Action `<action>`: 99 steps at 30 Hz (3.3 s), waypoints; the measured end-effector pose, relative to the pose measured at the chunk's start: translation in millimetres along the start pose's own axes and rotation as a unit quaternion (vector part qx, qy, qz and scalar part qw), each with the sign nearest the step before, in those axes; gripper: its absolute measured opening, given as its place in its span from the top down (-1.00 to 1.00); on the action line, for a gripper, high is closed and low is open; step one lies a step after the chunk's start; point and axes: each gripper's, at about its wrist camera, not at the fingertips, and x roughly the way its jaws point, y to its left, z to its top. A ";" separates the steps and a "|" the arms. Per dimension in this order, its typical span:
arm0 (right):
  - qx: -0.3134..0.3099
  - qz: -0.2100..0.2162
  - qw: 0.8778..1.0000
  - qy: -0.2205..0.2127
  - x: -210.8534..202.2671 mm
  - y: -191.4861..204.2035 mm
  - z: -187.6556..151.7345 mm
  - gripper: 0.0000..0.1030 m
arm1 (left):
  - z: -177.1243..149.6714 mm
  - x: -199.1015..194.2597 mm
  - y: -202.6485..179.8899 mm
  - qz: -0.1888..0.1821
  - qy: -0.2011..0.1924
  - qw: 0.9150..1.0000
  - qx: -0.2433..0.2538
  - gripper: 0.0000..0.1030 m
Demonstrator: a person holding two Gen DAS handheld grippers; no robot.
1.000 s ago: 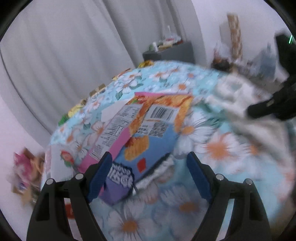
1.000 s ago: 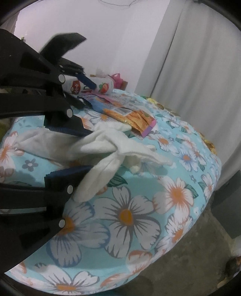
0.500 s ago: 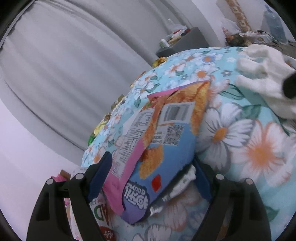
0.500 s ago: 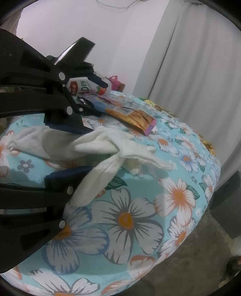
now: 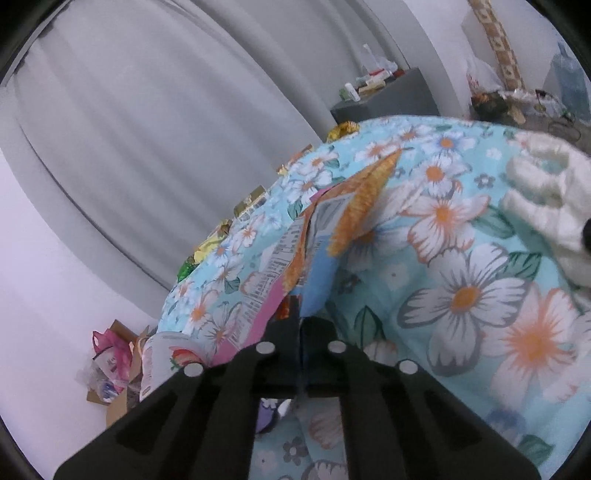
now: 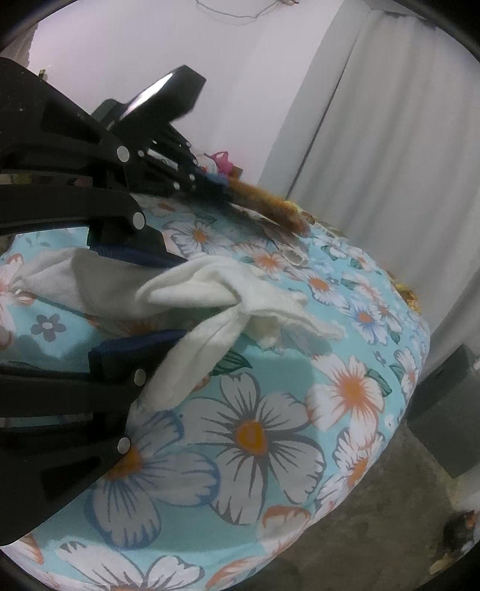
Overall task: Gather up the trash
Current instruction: 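Grasp the white tissue with the right tool while the left tool grasps the pink snack bag, then lift the pink snack bag with the left tool while the right tool carries the tissue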
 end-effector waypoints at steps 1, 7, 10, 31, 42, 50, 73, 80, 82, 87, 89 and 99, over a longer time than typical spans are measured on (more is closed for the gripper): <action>0.002 0.002 1.000 -0.001 -1.1 -1.3 -1.0 0.43 | 1.6 -7.6 2.0 -0.006 -0.008 1.000 -0.003 1.00; 0.006 0.001 1.000 -0.003 -5.8 -3.4 -1.7 0.47 | 12.9 -57.5 41.7 -0.107 -0.028 0.990 -0.084 1.00; 0.006 0.001 1.000 -0.003 -7.1 -3.5 -1.9 0.47 | 18.5 -77.6 83.4 -0.200 -0.021 0.966 -0.163 1.00; 0.007 0.000 1.000 -0.002 -8.2 -1.1 -0.7 0.47 | -7.2 -47.3 113.9 -0.293 0.059 0.911 -0.285 0.89; -0.005 -0.007 1.000 0.006 -7.1 9.7 -2.0 0.19 | -11.6 -21.2 88.0 -0.216 0.068 0.950 -0.216 0.67; -0.037 -0.047 0.998 0.002 -1.4 24.2 -5.7 0.30 | -10.9 -23.2 77.6 -0.174 0.046 0.968 -0.173 0.88; -0.061 -0.036 0.996 -0.056 -51.7 49.9 -8.5 0.85 | 35.6 -95.8 60.5 -0.169 -0.078 0.976 -0.115 1.00; -0.039 -0.029 0.991 -0.123 -107.1 38.7 -6.3 0.85 | 77.4 -114.4 51.4 -0.266 -0.106 0.949 -0.128 1.00; -0.029 -0.037 0.987 -0.151 -130.1 29.4 -6.4 0.85 | 92.5 -119.0 42.1 -0.305 -0.108 0.937 -0.131 1.00; 0.022 -0.076 0.971 -0.227 -193.7 -13.1 -10.4 0.85 | 137.6 -125.9 -5.4 -0.401 -0.099 0.903 -0.116 1.00; 0.049 -0.091 0.963 -0.248 -213.4 -33.5 -15.8 0.85 | 157.8 -124.9 -34.5 -0.442 -0.083 0.887 -0.106 1.00; 0.220 -0.174 0.920 -0.273 -250.0 -177.9 -42.5 0.85 | 211.3 -103.7 -219.8 -0.530 0.029 0.847 -0.003 1.00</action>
